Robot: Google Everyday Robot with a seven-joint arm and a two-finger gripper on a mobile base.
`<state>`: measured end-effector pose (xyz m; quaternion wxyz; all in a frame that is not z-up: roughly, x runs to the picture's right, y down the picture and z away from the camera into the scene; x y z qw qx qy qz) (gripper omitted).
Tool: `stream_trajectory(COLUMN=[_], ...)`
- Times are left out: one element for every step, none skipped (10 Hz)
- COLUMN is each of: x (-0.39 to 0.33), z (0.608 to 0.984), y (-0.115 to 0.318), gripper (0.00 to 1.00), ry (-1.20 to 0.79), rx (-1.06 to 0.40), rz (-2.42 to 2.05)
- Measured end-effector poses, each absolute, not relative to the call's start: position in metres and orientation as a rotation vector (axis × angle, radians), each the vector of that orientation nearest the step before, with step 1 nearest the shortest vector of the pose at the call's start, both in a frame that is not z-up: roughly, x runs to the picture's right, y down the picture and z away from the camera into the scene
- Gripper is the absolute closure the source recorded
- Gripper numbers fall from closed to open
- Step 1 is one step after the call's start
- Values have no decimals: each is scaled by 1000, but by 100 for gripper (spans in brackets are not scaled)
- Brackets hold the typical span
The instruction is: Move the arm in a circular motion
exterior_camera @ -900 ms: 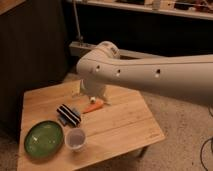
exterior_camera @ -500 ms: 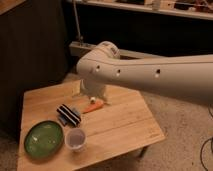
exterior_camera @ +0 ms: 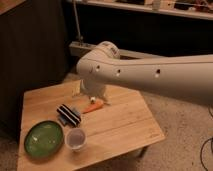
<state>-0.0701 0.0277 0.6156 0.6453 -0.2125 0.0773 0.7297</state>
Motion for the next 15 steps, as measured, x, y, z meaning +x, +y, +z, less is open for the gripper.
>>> stream_trajectory(x=[-70, -70, -70, -70, -70, -70, -70, -70, -70, -72, -81, -95, -110, -118, -124], z=[616, 616, 616, 616, 616, 616, 616, 616, 615, 616, 618, 625, 639, 649, 660], y=[28, 28, 28, 28, 28, 28, 28, 28, 28, 28, 27, 22, 10, -1, -10], gripper=[20, 20, 20, 20, 20, 20, 20, 20, 20, 20, 20, 20, 20, 20, 20], ry=[176, 176, 176, 176, 176, 176, 176, 176, 177, 180, 176, 167, 161, 159, 159], rx=[-484, -484, -484, -484, -484, -484, -484, -484, -483, -481, -493, -515, -536, -542, -546], rz=[1661, 1661, 1661, 1660, 1661, 1660, 1661, 1660, 1658, 1647, 1622, 1594, 1568, 1555, 1547])
